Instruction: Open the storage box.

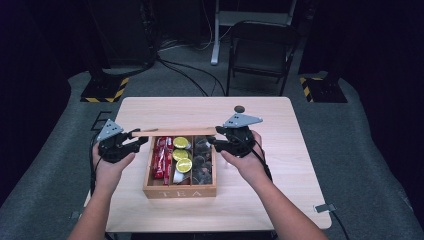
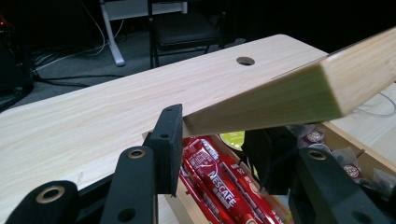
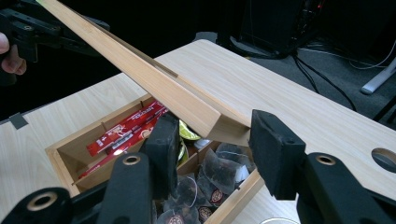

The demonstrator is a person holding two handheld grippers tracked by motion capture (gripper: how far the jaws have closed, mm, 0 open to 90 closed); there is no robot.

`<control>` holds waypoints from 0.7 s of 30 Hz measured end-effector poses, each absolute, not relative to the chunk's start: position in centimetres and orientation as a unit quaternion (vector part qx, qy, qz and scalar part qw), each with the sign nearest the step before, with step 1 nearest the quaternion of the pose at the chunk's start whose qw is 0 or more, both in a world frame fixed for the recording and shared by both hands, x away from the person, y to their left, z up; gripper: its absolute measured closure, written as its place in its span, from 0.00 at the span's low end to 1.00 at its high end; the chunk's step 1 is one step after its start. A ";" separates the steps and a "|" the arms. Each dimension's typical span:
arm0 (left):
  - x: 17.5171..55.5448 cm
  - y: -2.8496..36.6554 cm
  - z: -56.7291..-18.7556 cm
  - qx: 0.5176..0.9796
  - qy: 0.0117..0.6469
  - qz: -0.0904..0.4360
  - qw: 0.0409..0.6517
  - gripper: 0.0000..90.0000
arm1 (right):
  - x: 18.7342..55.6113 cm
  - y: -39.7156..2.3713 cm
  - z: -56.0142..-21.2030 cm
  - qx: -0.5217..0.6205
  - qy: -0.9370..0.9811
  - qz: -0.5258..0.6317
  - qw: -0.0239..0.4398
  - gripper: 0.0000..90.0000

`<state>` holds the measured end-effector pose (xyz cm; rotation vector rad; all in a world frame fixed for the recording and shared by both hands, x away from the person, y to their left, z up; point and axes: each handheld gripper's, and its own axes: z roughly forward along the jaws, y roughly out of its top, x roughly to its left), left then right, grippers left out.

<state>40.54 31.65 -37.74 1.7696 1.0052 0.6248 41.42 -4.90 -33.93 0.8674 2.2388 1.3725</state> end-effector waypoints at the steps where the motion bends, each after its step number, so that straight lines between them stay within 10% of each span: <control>1: 40.6 31.7 -37.8 0.727 0.413 0.256 0.485 0.64 | 41.4 -4.9 -33.9 0.308 0.795 0.488 0.187 0.59; 21: 40.8 31.8 -37.8 0.718 0.419 0.246 0.499 0.63 | 40.3 -6.5 -35.7 0.340 0.779 0.498 0.172 0.59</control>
